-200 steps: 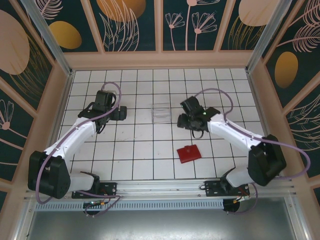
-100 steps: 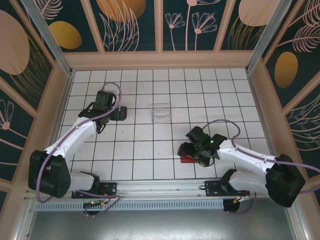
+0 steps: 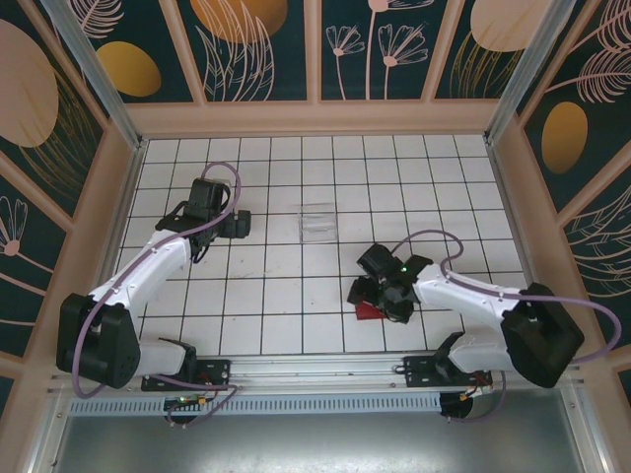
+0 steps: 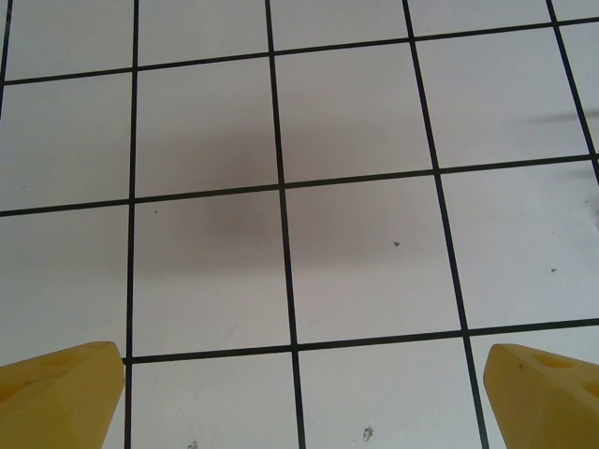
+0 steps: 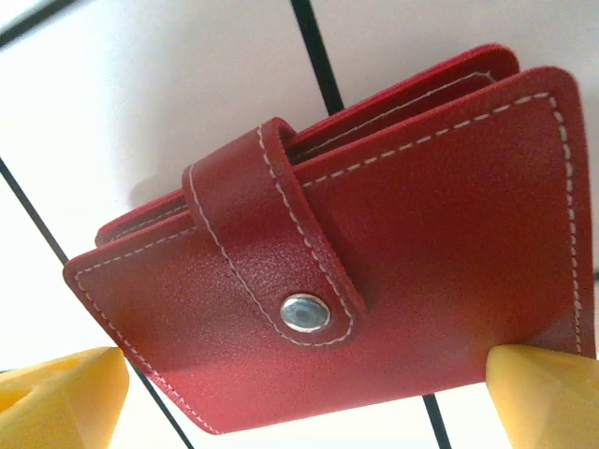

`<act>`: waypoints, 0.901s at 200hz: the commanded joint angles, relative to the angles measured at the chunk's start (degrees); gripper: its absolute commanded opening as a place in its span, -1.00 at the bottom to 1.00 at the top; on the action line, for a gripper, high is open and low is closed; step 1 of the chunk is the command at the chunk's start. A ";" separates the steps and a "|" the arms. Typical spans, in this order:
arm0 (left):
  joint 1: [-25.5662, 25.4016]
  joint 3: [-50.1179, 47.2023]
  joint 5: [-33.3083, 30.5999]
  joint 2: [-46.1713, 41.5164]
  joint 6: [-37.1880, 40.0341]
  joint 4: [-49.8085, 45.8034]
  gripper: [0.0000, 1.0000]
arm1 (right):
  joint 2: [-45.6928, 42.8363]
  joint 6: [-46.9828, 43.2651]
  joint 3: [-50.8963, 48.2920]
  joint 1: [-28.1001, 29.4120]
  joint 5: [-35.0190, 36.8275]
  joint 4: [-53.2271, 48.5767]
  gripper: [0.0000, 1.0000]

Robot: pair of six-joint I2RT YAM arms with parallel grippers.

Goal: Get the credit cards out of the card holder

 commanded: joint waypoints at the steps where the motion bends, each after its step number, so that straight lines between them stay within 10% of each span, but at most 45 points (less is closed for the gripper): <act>1: -0.04 -0.06 0.58 0.53 0.99 0.22 0.97 | 4.31 -5.21 3.33 -1.03 7.45 1.20 0.98; 76: -0.04 -3.27 -0.27 -0.66 1.31 6.29 0.97 | 9.98 -11.30 14.11 -2.97 9.41 -2.28 0.98; 180: -0.06 -3.41 2.91 -2.57 1.91 7.44 0.97 | 7.91 29.12 14.88 -14.40 1.03 -11.88 0.98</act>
